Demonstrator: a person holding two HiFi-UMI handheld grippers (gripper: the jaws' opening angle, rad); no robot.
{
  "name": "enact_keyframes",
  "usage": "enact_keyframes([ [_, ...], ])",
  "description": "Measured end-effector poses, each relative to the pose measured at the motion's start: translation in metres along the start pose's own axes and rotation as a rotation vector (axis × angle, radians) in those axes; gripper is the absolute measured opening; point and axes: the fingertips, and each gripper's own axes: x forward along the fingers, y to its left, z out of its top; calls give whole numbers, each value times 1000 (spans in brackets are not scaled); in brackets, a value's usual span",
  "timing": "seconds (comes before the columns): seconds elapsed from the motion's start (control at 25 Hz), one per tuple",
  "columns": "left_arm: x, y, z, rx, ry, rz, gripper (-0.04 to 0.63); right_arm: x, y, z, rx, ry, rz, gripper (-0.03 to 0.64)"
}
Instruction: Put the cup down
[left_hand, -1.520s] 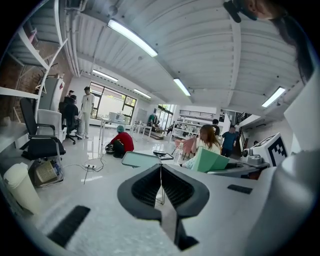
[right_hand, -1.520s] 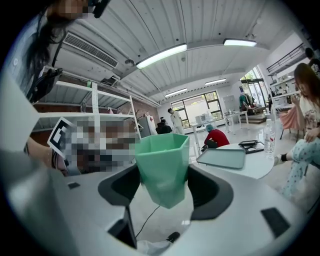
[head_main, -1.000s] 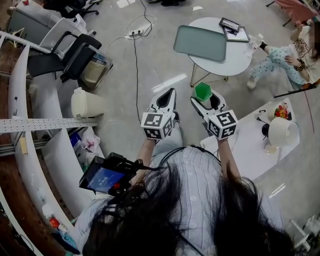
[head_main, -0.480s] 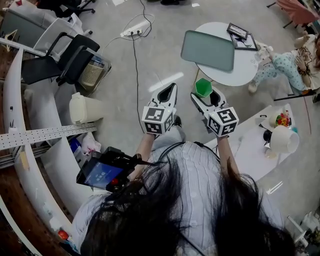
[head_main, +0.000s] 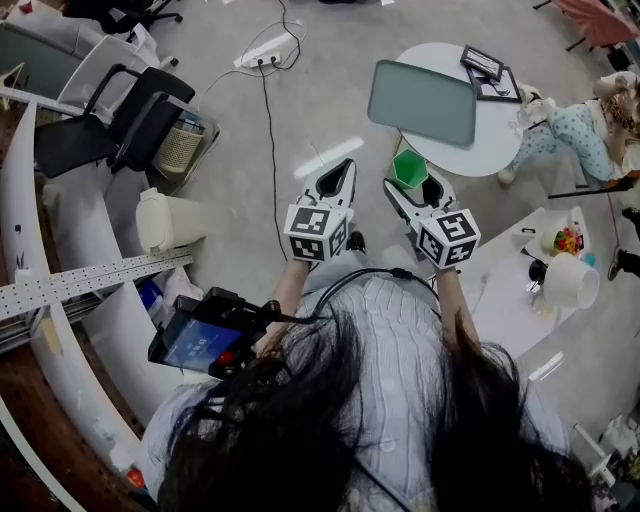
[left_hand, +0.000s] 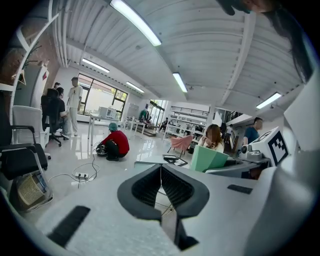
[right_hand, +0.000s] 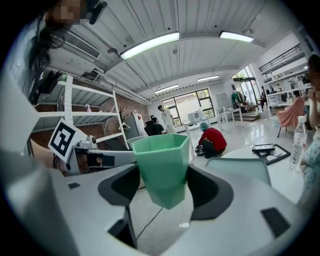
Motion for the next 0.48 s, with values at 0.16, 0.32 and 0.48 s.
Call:
enact_keyframes([
  [0.16, 2, 5, 0, 3, 9, -5, 15, 9, -3, 3, 8, -1, -4, 311],
  [0.32, 3, 8, -1, 2, 15, 0, 15, 17, -5, 9, 8, -10, 4, 311],
  [0.48, 5, 17, -1, -8, 18, 14, 15, 27, -7, 13, 8, -9, 12, 311],
])
